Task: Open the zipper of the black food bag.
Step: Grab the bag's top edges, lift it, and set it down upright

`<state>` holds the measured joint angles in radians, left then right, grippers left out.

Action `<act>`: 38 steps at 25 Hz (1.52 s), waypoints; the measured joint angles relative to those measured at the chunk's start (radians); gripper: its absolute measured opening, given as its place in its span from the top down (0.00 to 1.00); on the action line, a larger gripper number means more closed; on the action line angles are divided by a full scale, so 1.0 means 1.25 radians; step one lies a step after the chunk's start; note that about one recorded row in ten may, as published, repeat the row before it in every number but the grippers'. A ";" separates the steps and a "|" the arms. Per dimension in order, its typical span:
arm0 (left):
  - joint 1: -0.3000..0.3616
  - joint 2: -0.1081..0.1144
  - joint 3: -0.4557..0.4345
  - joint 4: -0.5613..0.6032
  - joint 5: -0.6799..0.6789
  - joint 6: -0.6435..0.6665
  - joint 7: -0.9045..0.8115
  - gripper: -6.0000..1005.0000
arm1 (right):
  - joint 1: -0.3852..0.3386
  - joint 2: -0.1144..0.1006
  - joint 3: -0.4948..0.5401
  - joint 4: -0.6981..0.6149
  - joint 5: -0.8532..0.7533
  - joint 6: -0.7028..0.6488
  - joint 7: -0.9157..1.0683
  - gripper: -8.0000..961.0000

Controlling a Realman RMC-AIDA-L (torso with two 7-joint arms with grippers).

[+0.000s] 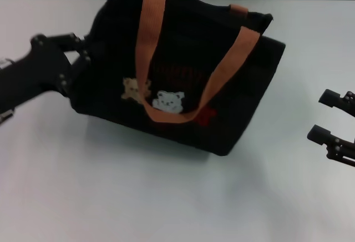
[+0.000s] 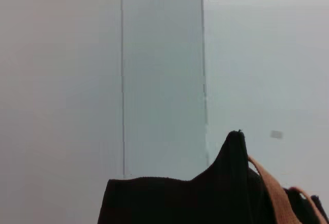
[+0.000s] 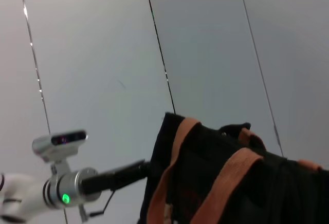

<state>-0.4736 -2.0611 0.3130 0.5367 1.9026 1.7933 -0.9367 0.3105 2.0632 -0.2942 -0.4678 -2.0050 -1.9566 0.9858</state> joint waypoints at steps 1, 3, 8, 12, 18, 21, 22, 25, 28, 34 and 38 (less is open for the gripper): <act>0.000 0.000 0.000 0.000 0.000 0.000 0.000 0.89 | 0.000 0.000 0.000 0.000 0.000 0.000 0.000 0.14; -0.008 0.001 0.034 0.079 0.001 0.009 -0.073 0.89 | 0.002 0.000 0.000 0.000 0.000 -0.001 0.001 0.14; -0.013 0.001 0.147 0.300 0.002 0.010 -0.231 0.89 | 0.009 0.000 -0.001 0.000 0.001 -0.001 0.002 0.14; -0.013 -0.001 0.195 0.474 0.001 0.014 -0.341 0.89 | 0.019 0.001 0.001 0.017 0.001 0.001 0.003 0.14; -0.029 -0.004 0.203 0.603 -0.002 0.024 -0.401 0.89 | 0.051 0.007 -0.002 0.063 -0.002 0.031 0.005 0.14; -0.027 -0.001 0.226 0.680 0.003 0.030 -0.400 0.89 | 0.071 0.013 -0.002 0.092 -0.003 0.056 0.022 0.14; -0.019 0.001 0.243 0.707 0.008 0.041 -0.393 0.89 | 0.082 0.013 0.000 0.121 -0.001 0.073 0.032 0.14; -0.006 0.002 0.266 0.720 0.011 0.055 -0.375 0.89 | 0.093 0.014 0.001 0.151 0.001 0.095 0.033 0.14; 0.017 -0.002 0.310 0.720 0.013 0.060 -0.346 0.89 | 0.114 0.015 -0.002 0.196 0.001 0.134 0.029 0.14; 0.029 -0.007 0.380 0.701 0.013 0.052 -0.331 0.89 | 0.148 0.016 -0.030 0.236 -0.004 0.169 0.020 0.14; 0.033 -0.009 0.404 0.687 -0.008 0.051 -0.325 0.89 | 0.165 0.014 -0.098 0.232 -0.005 0.162 0.024 0.14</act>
<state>-0.4321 -2.0723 0.8181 1.3959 1.8925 1.8572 -1.3435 0.5163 2.0806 -0.4170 -0.1778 -2.0111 -1.7541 1.0161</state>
